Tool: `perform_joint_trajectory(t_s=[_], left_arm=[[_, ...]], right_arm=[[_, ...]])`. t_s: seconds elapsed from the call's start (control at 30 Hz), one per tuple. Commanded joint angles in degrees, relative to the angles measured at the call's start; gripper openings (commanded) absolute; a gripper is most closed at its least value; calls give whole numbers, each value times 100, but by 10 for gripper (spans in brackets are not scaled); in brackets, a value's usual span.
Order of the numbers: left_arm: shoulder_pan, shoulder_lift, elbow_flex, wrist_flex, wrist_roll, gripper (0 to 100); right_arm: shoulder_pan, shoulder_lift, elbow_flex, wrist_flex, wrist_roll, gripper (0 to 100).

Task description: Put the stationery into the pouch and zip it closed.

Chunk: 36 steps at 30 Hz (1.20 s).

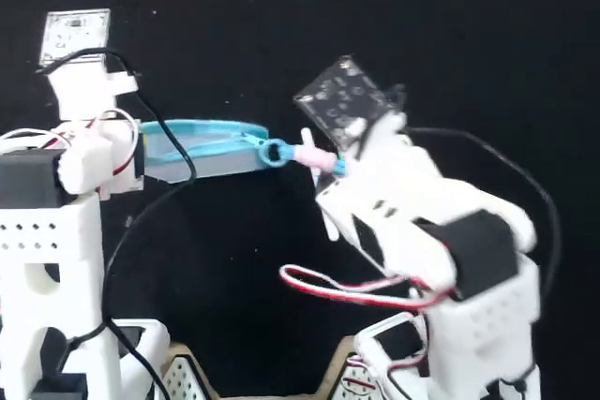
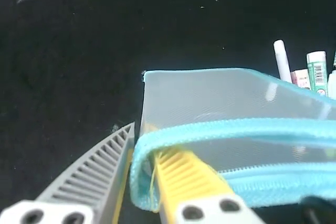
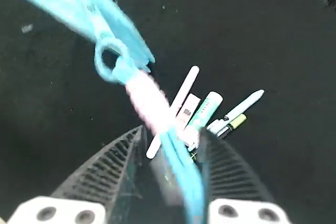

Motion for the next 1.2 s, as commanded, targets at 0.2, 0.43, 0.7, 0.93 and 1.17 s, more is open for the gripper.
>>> perform_joint_trajectory(t_s=[0.2, 0.43, 0.7, 0.93, 1.17], left_arm=[[-110, 97, 75, -62, 0, 30], [-127, 97, 75, -62, -35, 30], [-110, 97, 75, -185, -35, 30], [-110, 97, 110, -97, -35, 30], [-119, 97, 110, -53, -35, 30]], right_arm=[[378, 110, -708, 141, -105, 185], [1811, 875, 242, -484, -756, 183], [2075, 2211, 1516, -2418, -782, 123], [2031, 3459, 1516, -3710, -782, 123], [2031, 4541, 848, -3868, -1073, 124]])
